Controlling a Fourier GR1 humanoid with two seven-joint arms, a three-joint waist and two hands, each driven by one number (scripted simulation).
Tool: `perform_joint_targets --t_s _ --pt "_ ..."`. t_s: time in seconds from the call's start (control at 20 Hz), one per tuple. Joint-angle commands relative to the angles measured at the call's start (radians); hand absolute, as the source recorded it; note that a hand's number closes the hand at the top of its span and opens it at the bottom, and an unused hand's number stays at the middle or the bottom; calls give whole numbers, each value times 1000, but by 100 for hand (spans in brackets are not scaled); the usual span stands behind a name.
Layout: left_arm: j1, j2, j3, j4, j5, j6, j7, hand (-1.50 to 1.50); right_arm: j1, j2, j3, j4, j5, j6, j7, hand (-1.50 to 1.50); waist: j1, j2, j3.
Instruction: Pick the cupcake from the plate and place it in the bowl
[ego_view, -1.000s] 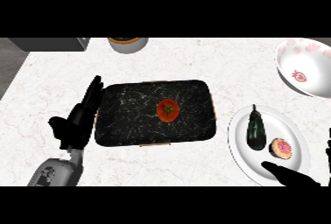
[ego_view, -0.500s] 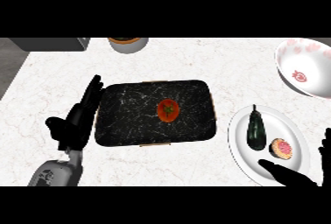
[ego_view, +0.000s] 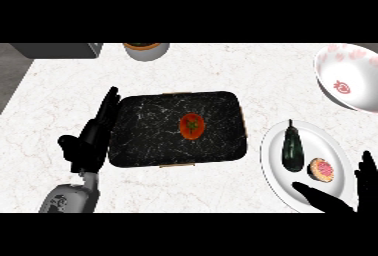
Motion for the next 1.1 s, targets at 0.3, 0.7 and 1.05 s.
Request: perform_joint_targets --t_s 0.3,0.7,1.05 --pt "-36 23 86 23 24 -81 -1 0 -77 3 14 157 130 -57 42 -150 4 1 -1" --pt "67 -8 78 -8 -6 -100 -50 0 -113 -56 -38 233 106 2 31 -150 3 0 0" --pt "13 -33 61 -28 -28 -70 17 0 -126 -65 49 431 160 9 -206 150 5 0 0"
